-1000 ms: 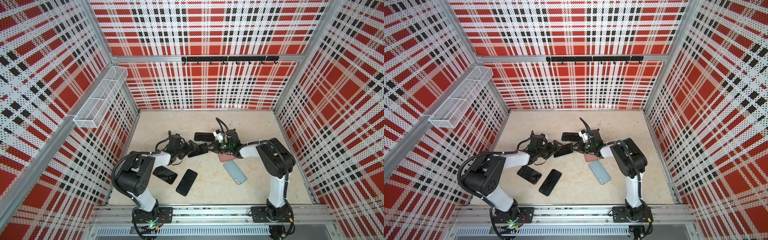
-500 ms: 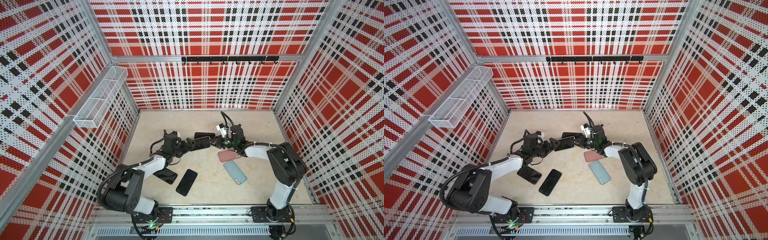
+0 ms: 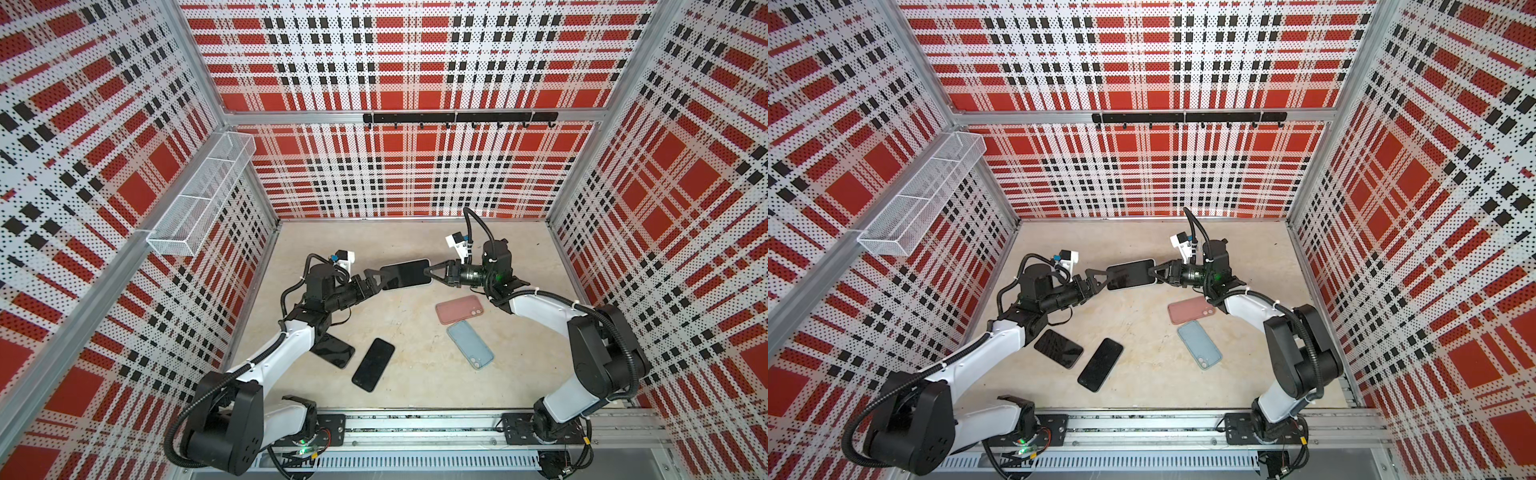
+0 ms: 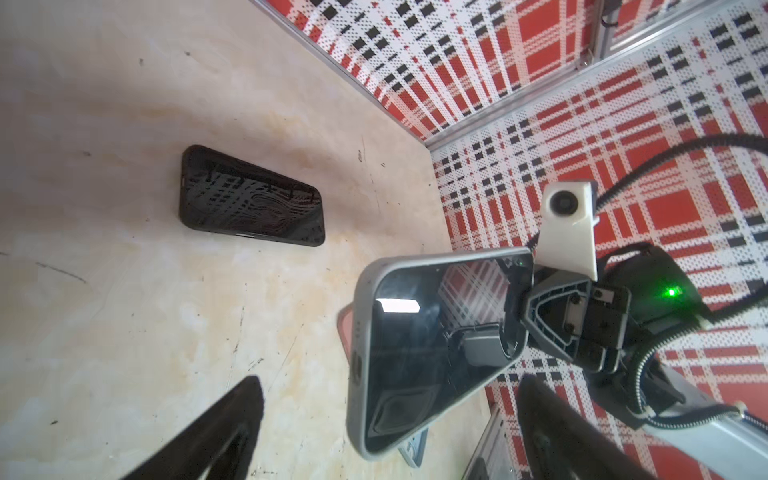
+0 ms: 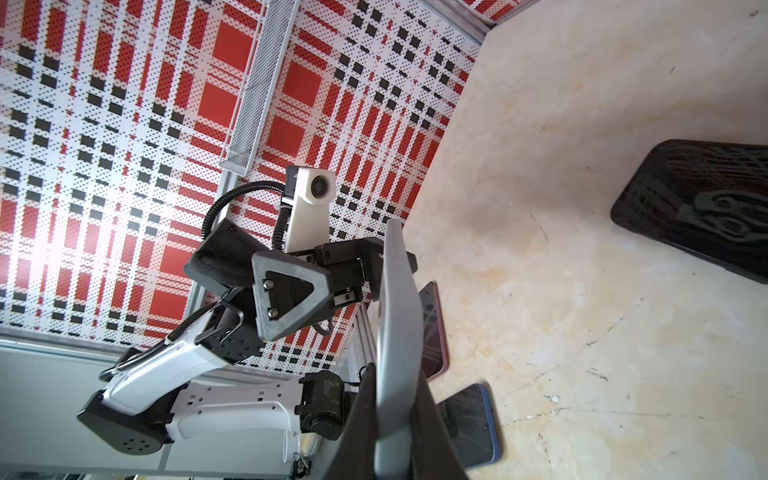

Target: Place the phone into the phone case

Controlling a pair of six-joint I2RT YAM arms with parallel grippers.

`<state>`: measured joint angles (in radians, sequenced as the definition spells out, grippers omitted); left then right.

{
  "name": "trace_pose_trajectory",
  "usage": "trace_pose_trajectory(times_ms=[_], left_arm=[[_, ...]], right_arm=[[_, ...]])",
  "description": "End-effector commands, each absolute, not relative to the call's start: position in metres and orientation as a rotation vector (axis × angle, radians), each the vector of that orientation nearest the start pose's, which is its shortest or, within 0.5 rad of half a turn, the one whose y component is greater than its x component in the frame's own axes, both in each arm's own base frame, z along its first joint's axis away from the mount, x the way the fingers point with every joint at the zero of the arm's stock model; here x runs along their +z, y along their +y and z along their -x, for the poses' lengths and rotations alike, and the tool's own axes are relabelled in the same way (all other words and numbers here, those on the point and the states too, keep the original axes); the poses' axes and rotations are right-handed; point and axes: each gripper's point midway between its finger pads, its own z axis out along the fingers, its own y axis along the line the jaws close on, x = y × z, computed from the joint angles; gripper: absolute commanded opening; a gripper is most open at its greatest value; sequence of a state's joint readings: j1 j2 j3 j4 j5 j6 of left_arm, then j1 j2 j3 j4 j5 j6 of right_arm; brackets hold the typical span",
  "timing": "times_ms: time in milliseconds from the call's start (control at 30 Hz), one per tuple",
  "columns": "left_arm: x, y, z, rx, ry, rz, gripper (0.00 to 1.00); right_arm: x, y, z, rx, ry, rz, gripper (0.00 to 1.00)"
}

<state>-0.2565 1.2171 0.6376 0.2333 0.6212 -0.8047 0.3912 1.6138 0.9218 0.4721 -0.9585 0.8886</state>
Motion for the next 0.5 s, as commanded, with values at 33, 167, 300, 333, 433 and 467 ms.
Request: trace_pose_trajectory(times_ms=[33, 167, 300, 333, 433, 467], left_arm=[[0.234, -0.207, -0.315, -1.371, 1.969, -0.048, 0.86], [0.246, -0.223, -0.304, -1.408, 1.929, -0.126, 0.77], [0.255, -0.230, -0.297, -1.433, 1.896, -0.163, 0.68], [0.255, -0.231, -0.296, -1.434, 1.894, -0.164, 0.67], [0.256, -0.232, -0.294, -1.439, 1.891, -0.165, 0.55], [0.256, -0.232, -0.293, -1.443, 1.890, -0.166, 0.49]], right_arm=[[0.259, 0.294, -0.329, 1.797, 1.904, 0.385, 0.00], [0.258, 0.295, -0.327, 1.848, 1.877, 0.380, 0.00], [0.253, 0.294, -0.329, 1.866, 1.876, 0.360, 0.00], [0.253, 0.294, -0.329, 1.866, 1.875, 0.356, 0.01], [0.252, 0.293, -0.330, 1.863, 1.873, 0.350, 0.09], [0.253, 0.292, -0.330, 1.862, 1.870, 0.351, 0.12]])
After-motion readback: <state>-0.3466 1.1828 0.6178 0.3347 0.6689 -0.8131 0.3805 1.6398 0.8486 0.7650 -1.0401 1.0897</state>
